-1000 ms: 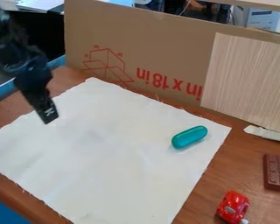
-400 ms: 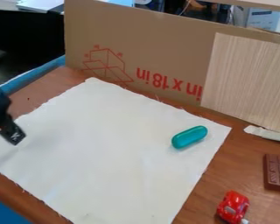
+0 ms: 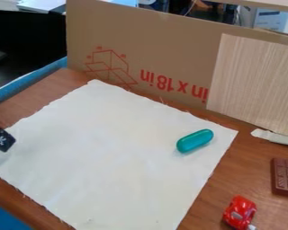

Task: Folds from the bottom left to the top right

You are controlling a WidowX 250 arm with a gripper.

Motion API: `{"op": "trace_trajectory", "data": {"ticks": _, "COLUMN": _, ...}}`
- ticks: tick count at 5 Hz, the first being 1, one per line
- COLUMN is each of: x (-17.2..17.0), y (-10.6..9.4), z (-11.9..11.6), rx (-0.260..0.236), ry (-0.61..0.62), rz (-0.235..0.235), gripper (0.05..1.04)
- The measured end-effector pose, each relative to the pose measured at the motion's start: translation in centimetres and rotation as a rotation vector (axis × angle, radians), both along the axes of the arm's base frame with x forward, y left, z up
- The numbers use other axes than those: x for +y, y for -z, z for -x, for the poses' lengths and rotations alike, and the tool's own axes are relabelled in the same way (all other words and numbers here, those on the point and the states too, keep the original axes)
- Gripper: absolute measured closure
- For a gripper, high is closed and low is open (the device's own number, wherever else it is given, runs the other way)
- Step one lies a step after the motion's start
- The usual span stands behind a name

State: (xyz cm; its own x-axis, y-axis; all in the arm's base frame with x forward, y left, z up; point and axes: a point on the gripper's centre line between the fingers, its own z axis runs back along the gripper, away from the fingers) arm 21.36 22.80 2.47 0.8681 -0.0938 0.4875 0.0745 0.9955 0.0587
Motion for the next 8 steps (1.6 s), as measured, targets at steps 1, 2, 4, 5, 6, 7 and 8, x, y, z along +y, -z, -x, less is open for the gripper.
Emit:
{"op": "trace_trajectory", "data": {"ticks": 1, "x": 0.2, "y": 0.4, "z": 0.2, "rx": 0.009, "ry": -0.02, "rz": 0.003, "gripper": 0.084}}
{"op": "trace_trajectory", "data": {"ticks": 2, "x": 0.6, "y": 1.2, "z": 0.6, "rx": 0.057, "ry": -0.054, "rz": -0.013, "gripper": 0.084}}
{"op": "trace_trajectory", "data": {"ticks": 4, "x": 0.9, "y": 2.3, "z": 0.6, "rx": 0.089, "ry": -0.051, "rz": -0.023, "gripper": 0.113}}
{"op": "trace_trajectory", "data": {"ticks": 5, "x": 0.5, "y": 2.3, "z": 0.9, "rx": 0.087, "ry": -0.033, "rz": 0.013, "gripper": 0.374}}
{"op": "trace_trajectory", "data": {"ticks": 6, "x": -0.1, "y": 1.5, "z": 1.2, "rx": 0.076, "ry": -0.026, "rz": 0.059, "gripper": 0.676}}
{"op": "trace_trajectory", "data": {"ticks": 7, "x": -0.2, "y": -0.8, "z": 1.4, "rx": 0.048, "ry": -0.023, "rz": 0.085, "gripper": 0.919}}
{"op": "trace_trajectory", "data": {"ticks": 8, "x": -0.8, "y": -2.7, "z": 1.2, "rx": 0.018, "ry": -0.001, "rz": 0.111, "gripper": 1.017}}
